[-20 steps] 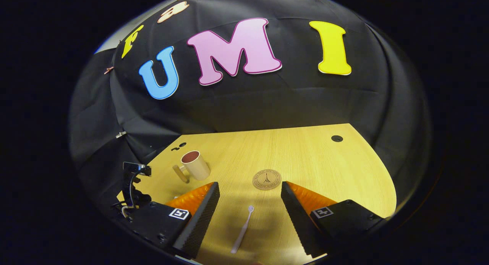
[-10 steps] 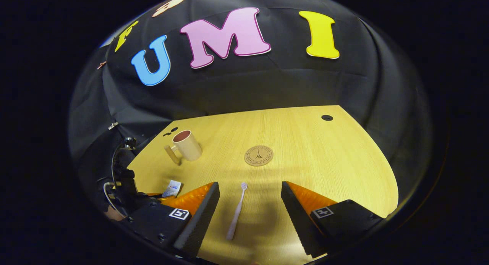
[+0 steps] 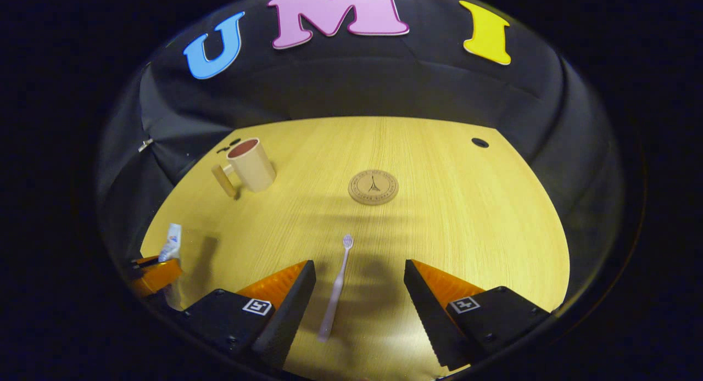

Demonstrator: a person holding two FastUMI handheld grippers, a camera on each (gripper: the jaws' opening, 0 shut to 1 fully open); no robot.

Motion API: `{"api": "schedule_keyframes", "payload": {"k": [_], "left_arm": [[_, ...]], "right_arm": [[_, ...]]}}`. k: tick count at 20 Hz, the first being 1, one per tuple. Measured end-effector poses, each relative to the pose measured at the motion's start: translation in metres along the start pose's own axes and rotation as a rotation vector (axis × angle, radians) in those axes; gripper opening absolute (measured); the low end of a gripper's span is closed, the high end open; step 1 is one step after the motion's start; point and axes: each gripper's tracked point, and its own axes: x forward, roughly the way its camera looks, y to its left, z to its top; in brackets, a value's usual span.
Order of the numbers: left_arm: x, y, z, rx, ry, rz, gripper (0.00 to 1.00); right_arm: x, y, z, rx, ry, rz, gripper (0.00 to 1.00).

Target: Put the toothbrush and toothpaste on the desktop into the cup, then pick up the cup and place it on the coaster on the desktop.

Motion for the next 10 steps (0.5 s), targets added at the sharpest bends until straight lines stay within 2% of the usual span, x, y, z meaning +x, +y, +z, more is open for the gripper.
{"api": "schedule_keyframes", "payload": {"k": [4, 5, 6, 9, 10], "left_arm": [[-0.029, 0.000, -0.014, -0.033, 0.015, 0.000, 0.19], [-0.032, 0.001, -0.016, -0.046, 0.017, -0.001, 0.24], [-0.034, 0.003, -0.020, -0.052, 0.024, 0.005, 0.20], [-0.033, 0.010, -0.024, -0.058, 0.040, 0.021, 0.20], [-0.033, 0.013, -0.023, -0.059, 0.039, 0.022, 0.20]], "right_arm": [[0.023, 0.007, -0.027, -0.020, 0.109, -0.035, 1.00], [0.026, 0.009, -0.032, -0.013, 0.132, -0.044, 1.00], [0.030, 0.009, -0.038, -0.003, 0.159, -0.055, 1.00], [0.037, 0.010, -0.055, -0.012, 0.222, -0.083, 0.99], [0.036, 0.011, -0.052, -0.008, 0.208, -0.085, 0.99]]}}
